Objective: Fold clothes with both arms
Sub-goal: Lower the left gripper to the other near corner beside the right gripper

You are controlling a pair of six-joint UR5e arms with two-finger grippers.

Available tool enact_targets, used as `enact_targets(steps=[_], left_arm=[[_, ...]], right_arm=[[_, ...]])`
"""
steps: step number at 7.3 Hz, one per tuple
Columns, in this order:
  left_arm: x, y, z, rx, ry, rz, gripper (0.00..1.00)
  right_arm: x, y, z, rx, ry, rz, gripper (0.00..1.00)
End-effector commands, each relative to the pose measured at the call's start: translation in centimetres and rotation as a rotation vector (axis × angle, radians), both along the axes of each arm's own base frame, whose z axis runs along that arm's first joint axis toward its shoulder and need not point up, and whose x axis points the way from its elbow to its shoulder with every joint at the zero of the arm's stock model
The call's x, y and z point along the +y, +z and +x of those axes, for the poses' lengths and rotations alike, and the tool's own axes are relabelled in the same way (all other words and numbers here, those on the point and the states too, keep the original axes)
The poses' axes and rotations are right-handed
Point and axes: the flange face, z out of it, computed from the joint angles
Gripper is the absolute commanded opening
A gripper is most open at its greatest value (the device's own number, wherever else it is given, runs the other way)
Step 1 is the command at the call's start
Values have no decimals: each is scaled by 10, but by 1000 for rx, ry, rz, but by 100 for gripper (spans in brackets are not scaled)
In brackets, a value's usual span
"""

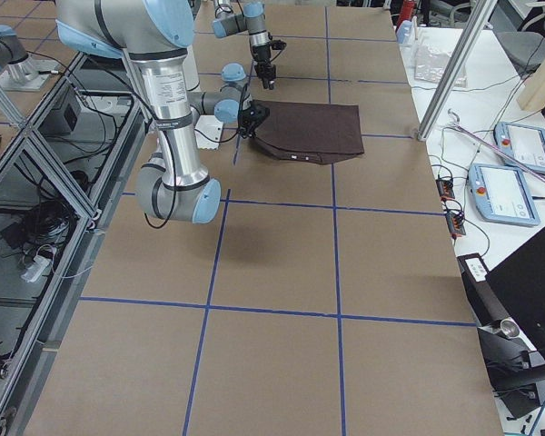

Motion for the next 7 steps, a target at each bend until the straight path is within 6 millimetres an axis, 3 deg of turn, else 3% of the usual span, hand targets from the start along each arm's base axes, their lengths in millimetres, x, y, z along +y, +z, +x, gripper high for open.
enact_targets(steps=[1, 3, 7], left_arm=[[23, 27, 22, -53, 8, -24, 54], [28, 39, 35, -77, 21, -29, 54], [44, 44, 44, -88, 56, -28, 52]], right_arm=[[1, 0, 0, 0, -2, 1, 0], [1, 1, 0, 1, -1, -1, 0], [1, 0, 1, 0, -1, 0, 0]])
